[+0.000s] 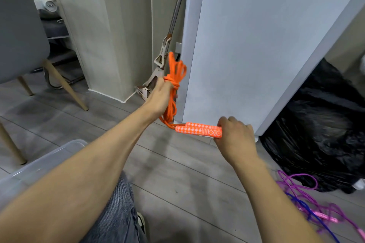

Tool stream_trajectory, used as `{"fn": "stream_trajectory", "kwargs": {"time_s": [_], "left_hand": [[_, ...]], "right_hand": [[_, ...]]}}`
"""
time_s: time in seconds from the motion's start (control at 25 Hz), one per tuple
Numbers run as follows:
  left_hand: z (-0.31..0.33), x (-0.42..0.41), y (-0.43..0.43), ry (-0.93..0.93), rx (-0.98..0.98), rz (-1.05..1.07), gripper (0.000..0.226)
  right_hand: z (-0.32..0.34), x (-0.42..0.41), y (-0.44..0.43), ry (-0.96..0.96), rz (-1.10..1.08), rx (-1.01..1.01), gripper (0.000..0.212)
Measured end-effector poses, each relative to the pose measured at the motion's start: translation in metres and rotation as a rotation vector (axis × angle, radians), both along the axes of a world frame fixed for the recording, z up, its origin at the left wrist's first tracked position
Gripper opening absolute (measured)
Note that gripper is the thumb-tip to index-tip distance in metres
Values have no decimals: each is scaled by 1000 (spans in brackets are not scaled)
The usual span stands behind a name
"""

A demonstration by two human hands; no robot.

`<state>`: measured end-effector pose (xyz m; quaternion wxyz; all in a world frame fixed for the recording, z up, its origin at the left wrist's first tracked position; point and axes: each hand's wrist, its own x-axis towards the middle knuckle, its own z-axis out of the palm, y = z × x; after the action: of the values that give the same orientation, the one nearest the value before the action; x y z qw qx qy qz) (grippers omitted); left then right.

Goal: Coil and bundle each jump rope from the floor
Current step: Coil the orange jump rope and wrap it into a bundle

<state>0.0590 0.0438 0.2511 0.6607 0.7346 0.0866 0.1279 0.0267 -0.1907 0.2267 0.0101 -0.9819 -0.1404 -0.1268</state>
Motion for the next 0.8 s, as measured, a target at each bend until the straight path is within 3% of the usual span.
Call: {"fn": "stream_trajectory", "kwargs": {"time_s": [0.12,0.24,0.48,0.8], "left_hand": [[-9,-9,-11,29,425,-266,33],[0,-20,-24,43,640,-407,41],[25,-40,-29,77,846,-553,91],[21,-75,14,69,952,-390,68]], "right_hand": [[4,1,7,-269,1,55,23],[6,1,13,-358,9,84,27],[9,0,18,-409,-1,123,36],[6,-10,61,-504,283,199,36]]}}
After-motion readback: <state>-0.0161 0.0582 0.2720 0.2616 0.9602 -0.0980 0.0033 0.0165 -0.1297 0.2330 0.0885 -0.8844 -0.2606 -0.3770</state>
